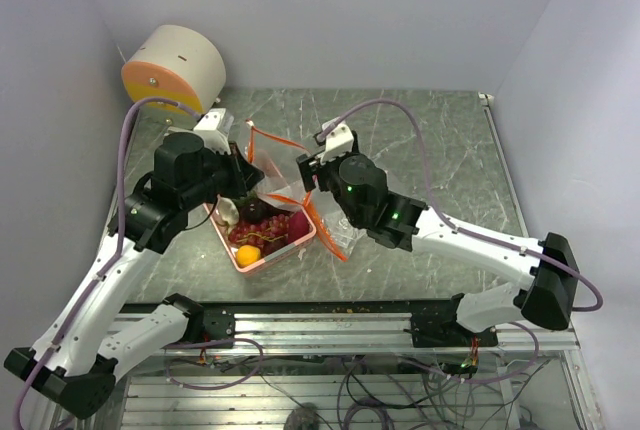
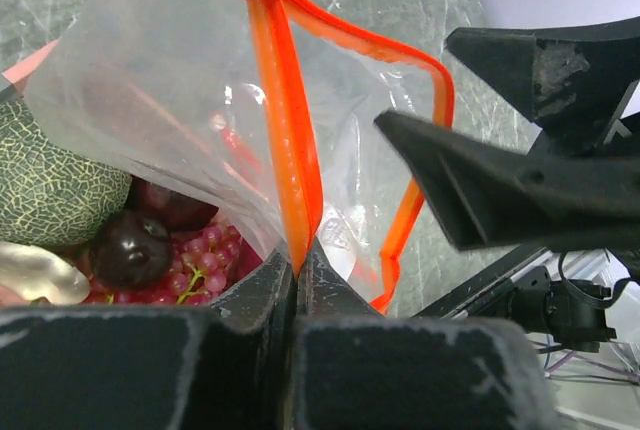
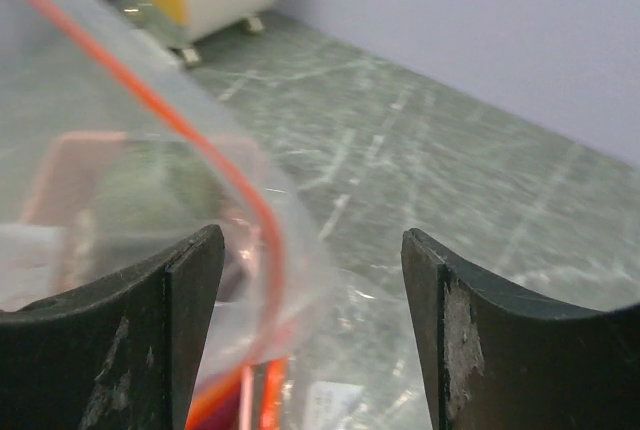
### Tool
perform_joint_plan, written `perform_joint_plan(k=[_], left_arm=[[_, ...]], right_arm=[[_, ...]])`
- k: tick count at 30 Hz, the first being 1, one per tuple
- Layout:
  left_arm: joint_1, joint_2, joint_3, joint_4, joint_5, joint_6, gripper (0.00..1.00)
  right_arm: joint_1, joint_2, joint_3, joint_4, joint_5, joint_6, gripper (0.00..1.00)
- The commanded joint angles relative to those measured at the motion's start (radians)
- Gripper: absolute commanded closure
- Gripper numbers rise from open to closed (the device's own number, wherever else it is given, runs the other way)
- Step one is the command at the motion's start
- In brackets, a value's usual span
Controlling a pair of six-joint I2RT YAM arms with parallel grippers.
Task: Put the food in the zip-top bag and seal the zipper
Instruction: Open the zipper of the food storage bag.
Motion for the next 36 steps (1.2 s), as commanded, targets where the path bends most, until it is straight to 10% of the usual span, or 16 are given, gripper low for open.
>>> perform_joint_plan(k=[1, 20, 25, 36], left_arm=[[0.002, 0.015, -0.009, 0.077, 0.059, -0.01, 0.93], [0.003, 0.061, 0.265, -0.152, 0.131, 0.164, 0.93], [0.003, 0.052, 0.352, -0.328, -0.03, 0.227, 0.93], [0.002, 0.067, 0.249, -0.247, -0.049, 0.204, 0.93]], right_arm=[[0.002, 0.015, 0.061, -0.069, -0.272, 0.032, 0.28], [-0.05, 0.196, 0.214, -0.11, 0.345, 0.055, 0.37], [-0.205, 0.12, 0.153, -0.236, 0.162, 0.313, 0.4], [-0.184, 0.094, 0.048, -0.112, -0.757, 0.226, 0.36]])
